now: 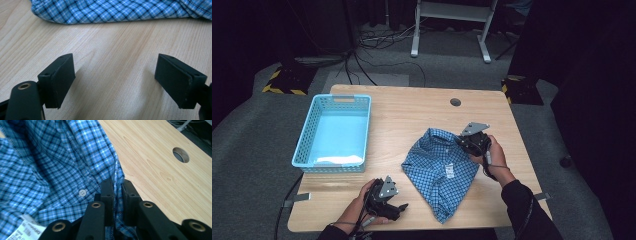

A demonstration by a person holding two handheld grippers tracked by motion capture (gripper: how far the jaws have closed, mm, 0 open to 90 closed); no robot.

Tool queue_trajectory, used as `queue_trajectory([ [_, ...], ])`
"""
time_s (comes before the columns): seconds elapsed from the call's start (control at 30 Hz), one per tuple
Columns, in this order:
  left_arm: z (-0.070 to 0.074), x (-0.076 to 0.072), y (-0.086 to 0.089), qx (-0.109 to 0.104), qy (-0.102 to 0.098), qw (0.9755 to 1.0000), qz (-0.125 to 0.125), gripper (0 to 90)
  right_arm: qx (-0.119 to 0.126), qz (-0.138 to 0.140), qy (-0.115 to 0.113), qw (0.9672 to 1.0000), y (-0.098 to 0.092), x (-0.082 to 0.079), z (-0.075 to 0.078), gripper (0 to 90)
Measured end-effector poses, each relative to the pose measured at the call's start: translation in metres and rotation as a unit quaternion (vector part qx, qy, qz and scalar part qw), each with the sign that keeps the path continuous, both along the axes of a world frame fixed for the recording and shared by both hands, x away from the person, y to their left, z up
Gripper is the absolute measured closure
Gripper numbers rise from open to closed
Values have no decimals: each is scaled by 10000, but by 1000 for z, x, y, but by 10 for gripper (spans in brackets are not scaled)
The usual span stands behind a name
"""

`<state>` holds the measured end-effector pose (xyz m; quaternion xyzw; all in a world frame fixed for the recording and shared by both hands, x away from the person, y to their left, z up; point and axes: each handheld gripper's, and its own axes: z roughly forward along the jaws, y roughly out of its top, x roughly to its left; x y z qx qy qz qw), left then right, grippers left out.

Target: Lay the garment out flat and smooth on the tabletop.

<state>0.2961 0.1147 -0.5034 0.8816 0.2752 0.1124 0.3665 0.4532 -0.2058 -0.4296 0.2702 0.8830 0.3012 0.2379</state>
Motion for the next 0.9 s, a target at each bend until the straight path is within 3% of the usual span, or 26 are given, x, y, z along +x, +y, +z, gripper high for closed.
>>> queue_trajectory([
  [0.9,0,0,0,0,9,10000,-9,163,-160,-332,246,9990,13,32,-18,814],
])
